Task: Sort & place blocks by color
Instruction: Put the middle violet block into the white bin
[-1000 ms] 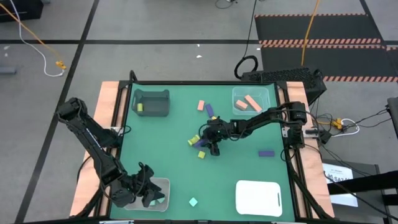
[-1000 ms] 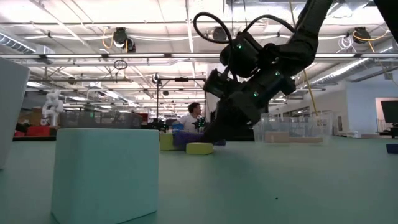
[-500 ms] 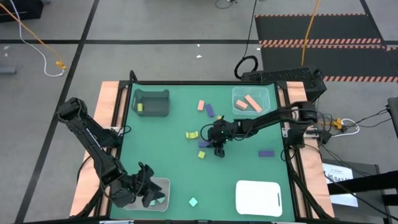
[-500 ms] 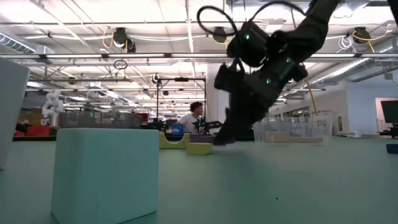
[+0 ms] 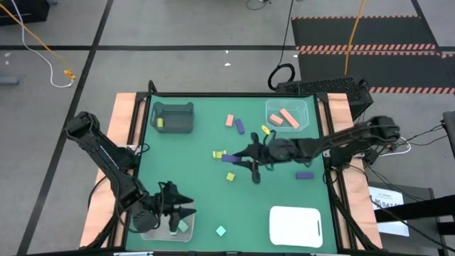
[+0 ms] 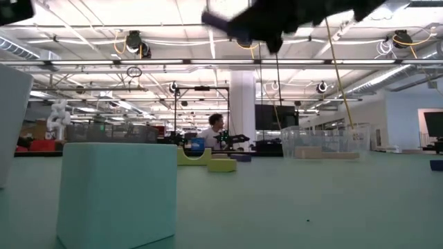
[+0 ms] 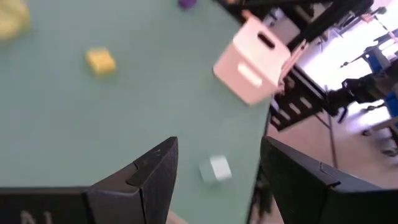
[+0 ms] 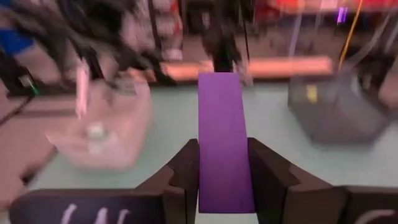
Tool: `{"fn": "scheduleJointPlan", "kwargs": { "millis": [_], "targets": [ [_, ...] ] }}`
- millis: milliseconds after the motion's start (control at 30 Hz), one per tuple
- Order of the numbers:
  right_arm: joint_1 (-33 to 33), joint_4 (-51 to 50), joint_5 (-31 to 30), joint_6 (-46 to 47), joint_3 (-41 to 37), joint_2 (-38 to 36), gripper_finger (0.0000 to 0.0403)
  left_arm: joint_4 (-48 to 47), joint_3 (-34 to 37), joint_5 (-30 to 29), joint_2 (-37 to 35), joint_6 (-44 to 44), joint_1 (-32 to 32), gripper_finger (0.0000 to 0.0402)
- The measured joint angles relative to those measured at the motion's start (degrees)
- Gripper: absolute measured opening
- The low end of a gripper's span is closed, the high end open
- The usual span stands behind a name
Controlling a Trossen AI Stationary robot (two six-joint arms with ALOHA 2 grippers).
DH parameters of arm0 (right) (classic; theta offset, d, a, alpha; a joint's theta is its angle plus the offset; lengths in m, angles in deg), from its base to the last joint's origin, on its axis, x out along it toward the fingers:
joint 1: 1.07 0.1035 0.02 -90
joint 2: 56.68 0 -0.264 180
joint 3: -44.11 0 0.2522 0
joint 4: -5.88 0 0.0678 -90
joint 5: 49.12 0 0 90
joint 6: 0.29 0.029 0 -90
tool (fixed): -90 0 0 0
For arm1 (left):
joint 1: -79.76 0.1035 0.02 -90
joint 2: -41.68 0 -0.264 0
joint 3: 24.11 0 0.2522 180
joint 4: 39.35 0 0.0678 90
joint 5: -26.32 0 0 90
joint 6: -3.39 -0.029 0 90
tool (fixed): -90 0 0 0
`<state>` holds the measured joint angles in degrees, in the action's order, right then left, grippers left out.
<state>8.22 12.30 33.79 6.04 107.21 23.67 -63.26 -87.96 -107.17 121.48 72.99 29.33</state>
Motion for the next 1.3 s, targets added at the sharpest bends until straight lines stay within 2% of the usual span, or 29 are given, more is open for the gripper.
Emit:
{"fn": "scheduleJointPlan", "kwargs": {
  "millis": [200, 333, 433, 600, 833, 967, 1167, 1300],
  "targets": [
    [8.0, 9.7, -7.6, -4.9, 0.0, -3.2, 0.0088, 7.0, 0.0, -2.2, 0.0, -13.6, 3.8, 0.023],
    [12.4, 16.9, -9.3, -8.4, 0.1, -3.2, 0.0088, 12.9, 0.0, -2.4, 0.0, -21.6, 6.1, 0.023],
    [14.8, 17.0, -9.4, -6.5, 0.1, -3.2, 0.0088, 16.1, 0.0, -2.4, 0.0, -25.9, 7.2, 0.023],
    [18.4, 12.3, -9.3, 8.7, 0.1, -3.2, 0.0088, 17.5, 0.0, -2.4, 0.0, -28.2, 8.1, 0.023],
    [24.5, -6.9, -9.0, 38.2, 0.1, -3.2, 0.0088, 17.3, 0.0, -1.8, 0.0, -27.5, 8.7, 0.023],
    [28.9, -15.6, -6.5, 51.5, 0.1, -3.2, 0.0088, 17.2, 0.0, -1.5, 0.0, -27.9, 8.7, 0.023],
    [36.1, -17.3, -1.6, 65.2, 0.1, -3.2, 0.0088, 17.2, 0.0, -1.5, 0.0, -28.9, 8.7, 0.023],
    [40.0, -21.7, -1.6, 73.0, 0.1, -3.2, 0.0088, 16.9, 0.0, -1.4, 0.0, -29.0, 8.9, 0.023]
  ]
}}
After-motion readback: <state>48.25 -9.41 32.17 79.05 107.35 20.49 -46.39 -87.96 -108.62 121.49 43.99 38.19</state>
